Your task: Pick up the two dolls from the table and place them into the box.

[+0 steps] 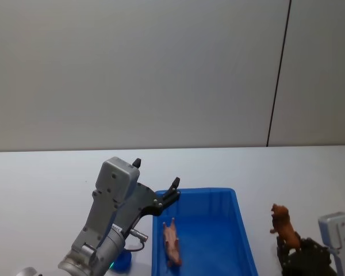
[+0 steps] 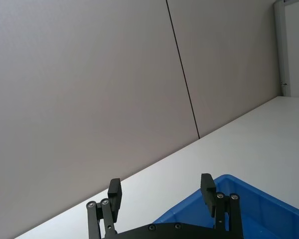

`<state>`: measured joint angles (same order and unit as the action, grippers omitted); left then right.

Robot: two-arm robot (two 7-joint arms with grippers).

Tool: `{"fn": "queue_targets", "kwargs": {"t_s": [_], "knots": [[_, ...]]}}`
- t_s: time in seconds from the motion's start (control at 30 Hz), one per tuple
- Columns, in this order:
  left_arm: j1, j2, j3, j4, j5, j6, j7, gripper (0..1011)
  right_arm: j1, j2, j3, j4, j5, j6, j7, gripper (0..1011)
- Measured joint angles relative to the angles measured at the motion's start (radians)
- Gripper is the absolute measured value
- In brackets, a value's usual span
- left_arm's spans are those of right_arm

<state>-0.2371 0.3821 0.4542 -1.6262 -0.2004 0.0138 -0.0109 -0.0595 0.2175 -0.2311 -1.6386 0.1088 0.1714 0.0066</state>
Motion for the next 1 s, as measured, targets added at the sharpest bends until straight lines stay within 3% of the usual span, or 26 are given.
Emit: {"fn": "queue_targets", "kwargs": {"t_s": [0.43, 1.0], "knots": [[0.000, 0.000, 0.000, 0.000, 0.000, 0.000, 0.000, 1001, 0.037, 0.007, 0.006, -0.055, -0.032, -0.019, 0.088, 298], [0.000, 0.000, 0.000, 0.000, 0.000, 0.000, 0.000, 1001, 0.118, -0.015, -0.012, -0.026, -0.043, -0.015, 0.275, 298]]}}
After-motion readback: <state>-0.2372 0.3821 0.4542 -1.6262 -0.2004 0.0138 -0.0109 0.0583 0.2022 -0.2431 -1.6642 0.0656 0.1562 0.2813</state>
